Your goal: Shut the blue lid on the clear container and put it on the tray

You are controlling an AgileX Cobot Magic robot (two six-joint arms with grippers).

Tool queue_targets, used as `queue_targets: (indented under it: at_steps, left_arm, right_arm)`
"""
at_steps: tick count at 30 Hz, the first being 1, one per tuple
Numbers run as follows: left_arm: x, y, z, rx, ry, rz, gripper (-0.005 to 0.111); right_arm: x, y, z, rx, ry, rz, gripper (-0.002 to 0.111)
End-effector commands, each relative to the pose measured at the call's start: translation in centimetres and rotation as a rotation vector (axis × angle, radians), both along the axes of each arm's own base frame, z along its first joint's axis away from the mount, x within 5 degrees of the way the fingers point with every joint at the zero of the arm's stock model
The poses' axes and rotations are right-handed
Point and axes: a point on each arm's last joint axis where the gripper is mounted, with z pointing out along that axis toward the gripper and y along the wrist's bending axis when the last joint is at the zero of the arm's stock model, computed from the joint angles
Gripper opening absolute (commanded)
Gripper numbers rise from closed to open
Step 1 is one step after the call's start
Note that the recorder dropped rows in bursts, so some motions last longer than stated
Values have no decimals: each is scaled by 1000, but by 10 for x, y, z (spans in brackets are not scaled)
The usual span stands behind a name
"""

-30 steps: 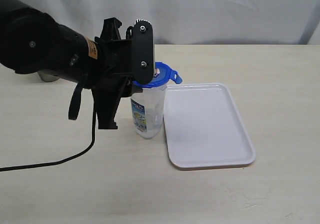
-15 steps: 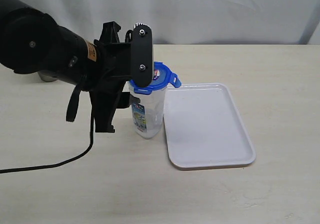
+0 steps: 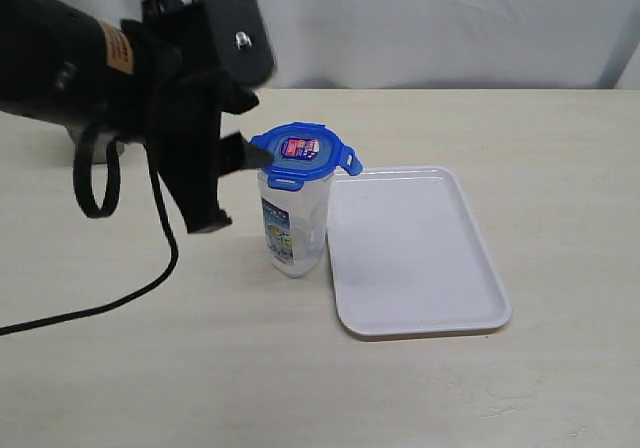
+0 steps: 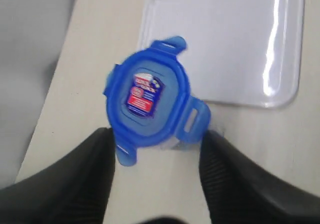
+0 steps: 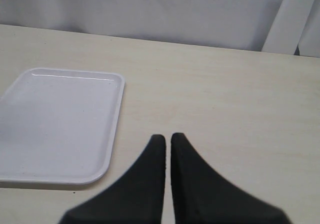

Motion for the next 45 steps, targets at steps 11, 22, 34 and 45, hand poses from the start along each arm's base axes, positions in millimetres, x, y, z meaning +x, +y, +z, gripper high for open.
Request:
queue_targets:
  at_steps: [11,22,34,45]
  left_arm:
    - [30,57,16,-487,103,542,0]
    - [2,78,-49,-814,-154,426,0]
    - [4,120,-83,-756,147,-95,0]
    - [30,113,-138,-816,170,-91,0]
  right_arm:
    - [0,0,-1,6,0,-4,5]
    - [3,-1,20,-403,-224,42,5]
    - [3,20,67,381,-610,247,5]
    - [111,38,137,384,-199,349,5]
